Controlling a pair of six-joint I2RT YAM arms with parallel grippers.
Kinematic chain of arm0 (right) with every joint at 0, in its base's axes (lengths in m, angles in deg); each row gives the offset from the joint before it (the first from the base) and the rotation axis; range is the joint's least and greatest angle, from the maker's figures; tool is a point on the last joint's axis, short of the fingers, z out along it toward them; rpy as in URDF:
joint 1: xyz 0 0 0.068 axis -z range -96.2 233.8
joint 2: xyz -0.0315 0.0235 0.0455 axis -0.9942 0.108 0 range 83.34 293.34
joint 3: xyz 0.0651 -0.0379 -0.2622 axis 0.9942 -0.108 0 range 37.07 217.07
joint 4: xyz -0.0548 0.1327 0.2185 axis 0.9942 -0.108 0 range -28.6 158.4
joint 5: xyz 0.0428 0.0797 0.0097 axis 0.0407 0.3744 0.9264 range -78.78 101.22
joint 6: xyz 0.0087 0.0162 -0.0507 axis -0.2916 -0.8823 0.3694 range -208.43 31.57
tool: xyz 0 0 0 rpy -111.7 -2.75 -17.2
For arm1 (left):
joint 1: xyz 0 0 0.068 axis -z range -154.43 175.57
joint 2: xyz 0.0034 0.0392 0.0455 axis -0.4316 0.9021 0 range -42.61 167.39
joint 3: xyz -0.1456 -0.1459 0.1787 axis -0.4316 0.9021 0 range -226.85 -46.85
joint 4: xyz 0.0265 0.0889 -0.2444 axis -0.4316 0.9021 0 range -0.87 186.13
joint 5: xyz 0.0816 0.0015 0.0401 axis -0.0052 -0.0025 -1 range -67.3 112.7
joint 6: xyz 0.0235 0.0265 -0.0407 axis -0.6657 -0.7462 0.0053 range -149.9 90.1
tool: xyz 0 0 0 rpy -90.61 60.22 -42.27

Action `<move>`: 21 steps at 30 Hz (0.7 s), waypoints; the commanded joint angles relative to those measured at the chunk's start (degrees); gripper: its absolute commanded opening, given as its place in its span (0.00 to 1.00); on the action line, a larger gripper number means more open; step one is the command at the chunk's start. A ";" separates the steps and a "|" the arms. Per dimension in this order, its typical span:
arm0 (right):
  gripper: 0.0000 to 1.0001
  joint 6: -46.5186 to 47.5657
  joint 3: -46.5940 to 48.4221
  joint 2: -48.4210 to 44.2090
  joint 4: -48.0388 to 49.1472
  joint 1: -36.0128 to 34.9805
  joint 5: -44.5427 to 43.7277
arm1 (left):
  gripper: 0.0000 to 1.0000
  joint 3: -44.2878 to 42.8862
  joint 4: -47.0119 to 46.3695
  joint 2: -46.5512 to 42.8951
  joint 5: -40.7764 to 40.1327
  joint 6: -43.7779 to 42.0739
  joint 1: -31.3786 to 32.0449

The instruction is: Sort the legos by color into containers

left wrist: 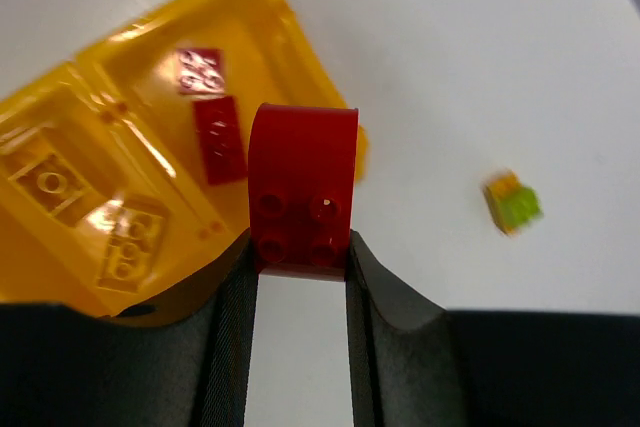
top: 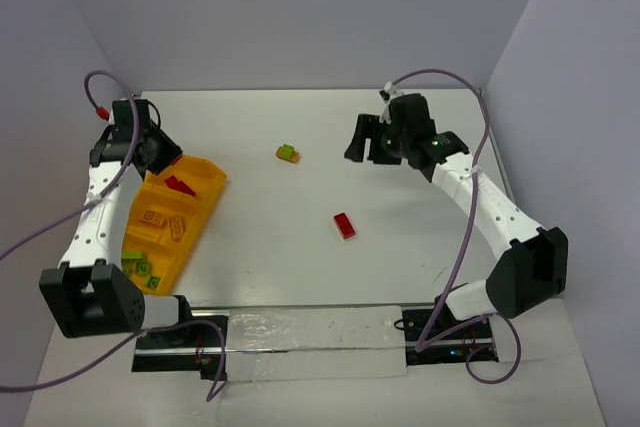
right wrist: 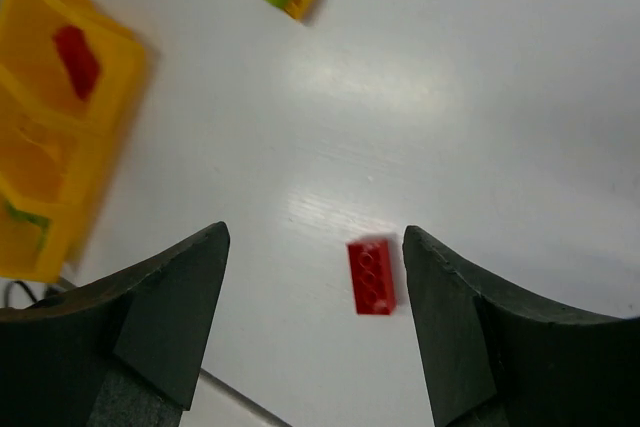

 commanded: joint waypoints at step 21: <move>0.80 2.39 -8.78 -4.53 -4.75 -1.33 -8.14 | 0.98 -7.79 3.05 16.00 -16.60 2.22 5.68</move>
